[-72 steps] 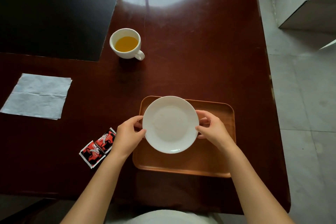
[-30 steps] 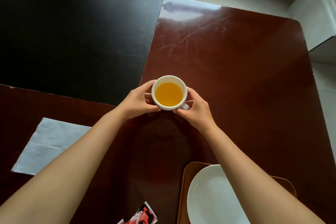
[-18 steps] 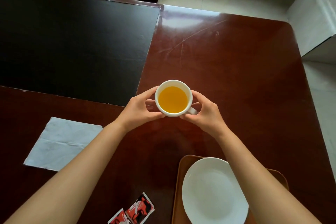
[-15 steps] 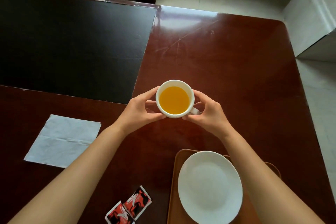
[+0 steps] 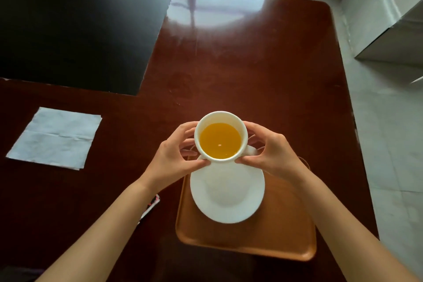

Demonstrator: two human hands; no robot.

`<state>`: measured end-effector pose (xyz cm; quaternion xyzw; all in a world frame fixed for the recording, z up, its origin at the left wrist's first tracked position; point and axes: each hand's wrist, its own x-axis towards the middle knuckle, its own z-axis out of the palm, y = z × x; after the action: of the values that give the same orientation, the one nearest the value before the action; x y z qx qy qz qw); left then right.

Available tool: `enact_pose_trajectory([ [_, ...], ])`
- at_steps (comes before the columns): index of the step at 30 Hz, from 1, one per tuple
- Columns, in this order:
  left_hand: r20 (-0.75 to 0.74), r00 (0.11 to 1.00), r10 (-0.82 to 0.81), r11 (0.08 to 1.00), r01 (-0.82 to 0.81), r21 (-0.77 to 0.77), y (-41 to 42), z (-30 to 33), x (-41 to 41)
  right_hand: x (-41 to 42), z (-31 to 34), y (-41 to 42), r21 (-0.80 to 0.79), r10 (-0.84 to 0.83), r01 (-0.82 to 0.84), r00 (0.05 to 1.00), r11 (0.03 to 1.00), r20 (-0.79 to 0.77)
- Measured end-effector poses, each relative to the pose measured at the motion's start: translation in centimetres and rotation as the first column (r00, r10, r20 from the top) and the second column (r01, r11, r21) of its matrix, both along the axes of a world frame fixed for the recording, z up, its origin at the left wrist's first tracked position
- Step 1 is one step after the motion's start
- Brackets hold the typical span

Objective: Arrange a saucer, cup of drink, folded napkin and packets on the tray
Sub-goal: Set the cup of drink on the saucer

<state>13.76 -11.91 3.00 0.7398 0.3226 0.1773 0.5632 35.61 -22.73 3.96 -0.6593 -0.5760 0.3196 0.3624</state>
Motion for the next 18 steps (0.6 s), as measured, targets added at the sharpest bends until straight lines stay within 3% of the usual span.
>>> enact_pose_trajectory([
  [18,-0.061,0.994,0.09,0.989,-0.082,0.123,-7.8,-3.3,-0.2,0.5,-5.0,-5.6,-0.011,0.087,-0.088,0.994,0.996,-0.064],
])
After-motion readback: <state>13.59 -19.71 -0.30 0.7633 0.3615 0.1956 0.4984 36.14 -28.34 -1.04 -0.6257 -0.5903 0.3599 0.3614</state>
